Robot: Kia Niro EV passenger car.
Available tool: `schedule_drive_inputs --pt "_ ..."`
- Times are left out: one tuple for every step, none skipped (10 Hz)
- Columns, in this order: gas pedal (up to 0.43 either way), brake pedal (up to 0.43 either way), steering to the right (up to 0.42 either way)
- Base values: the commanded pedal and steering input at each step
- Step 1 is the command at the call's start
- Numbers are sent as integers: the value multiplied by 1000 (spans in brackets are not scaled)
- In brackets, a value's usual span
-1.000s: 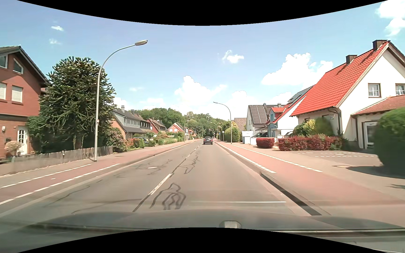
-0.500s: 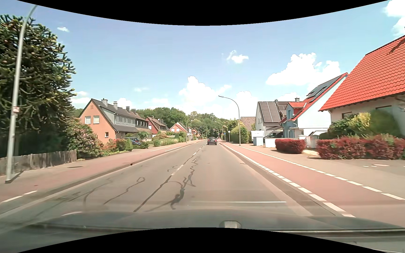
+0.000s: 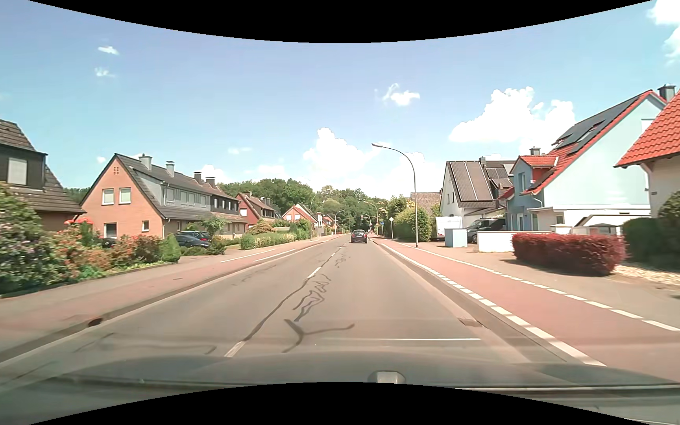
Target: Follow the waypoints while adhering to traffic rules and regulations
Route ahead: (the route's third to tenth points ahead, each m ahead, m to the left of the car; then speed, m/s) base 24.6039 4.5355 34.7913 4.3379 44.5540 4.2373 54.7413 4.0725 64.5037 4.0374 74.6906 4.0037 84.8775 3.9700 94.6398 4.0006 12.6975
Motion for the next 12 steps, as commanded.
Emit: schedule_drive_inputs --pt "0 159 -1" --pt "0 165 -2" --pt "0 165 -2" --pt "0 165 -2" --pt "0 165 -1" --pt "0 152 -2" --pt "0 134 -1" --pt "0 91 -1" --pt "0 79 -1" --pt "0 49 -2" --pt "0 30 -2" --pt "0 18 -1"
